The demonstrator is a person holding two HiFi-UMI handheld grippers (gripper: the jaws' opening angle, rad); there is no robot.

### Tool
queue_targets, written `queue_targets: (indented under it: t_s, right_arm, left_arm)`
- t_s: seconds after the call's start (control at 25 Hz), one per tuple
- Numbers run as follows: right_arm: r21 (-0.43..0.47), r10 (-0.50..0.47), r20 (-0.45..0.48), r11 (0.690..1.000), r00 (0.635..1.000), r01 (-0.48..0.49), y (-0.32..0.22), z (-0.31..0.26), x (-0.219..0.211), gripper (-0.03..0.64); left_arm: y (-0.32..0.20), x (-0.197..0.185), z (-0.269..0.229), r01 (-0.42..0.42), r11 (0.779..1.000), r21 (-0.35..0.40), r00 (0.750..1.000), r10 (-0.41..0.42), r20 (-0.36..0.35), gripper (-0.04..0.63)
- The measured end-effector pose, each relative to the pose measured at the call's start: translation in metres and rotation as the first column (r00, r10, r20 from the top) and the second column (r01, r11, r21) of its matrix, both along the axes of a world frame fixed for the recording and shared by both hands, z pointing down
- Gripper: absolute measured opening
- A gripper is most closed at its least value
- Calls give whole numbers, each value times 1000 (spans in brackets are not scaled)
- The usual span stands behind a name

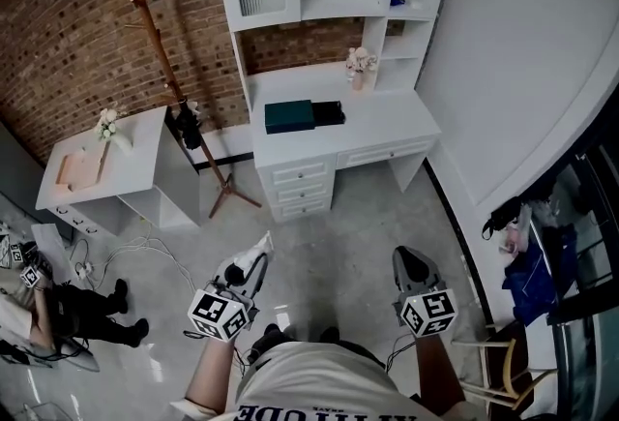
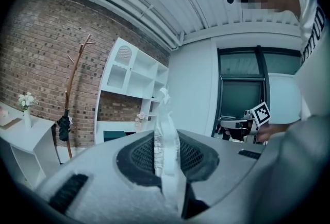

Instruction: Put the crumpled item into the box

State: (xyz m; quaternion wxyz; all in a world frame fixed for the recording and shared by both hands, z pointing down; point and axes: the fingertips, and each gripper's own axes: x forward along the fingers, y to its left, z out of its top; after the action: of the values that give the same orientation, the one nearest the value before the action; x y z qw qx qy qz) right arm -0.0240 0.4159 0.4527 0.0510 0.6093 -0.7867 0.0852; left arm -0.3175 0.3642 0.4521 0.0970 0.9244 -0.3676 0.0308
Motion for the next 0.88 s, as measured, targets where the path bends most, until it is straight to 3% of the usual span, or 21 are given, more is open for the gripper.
queue_targets:
  t_s: [0.52, 0.88]
  right_arm:
    - [-11, -61, -15, 998, 998, 61, -3, 6, 28, 37]
    - [-27, -51, -11, 998, 999, 50, -34, 12, 25, 37]
  left_arm:
    - [6, 38, 8, 28, 1000, -13, 1000, -28, -5, 77]
    - [-28, 36, 16, 24, 999, -29, 1000, -25, -17, 77]
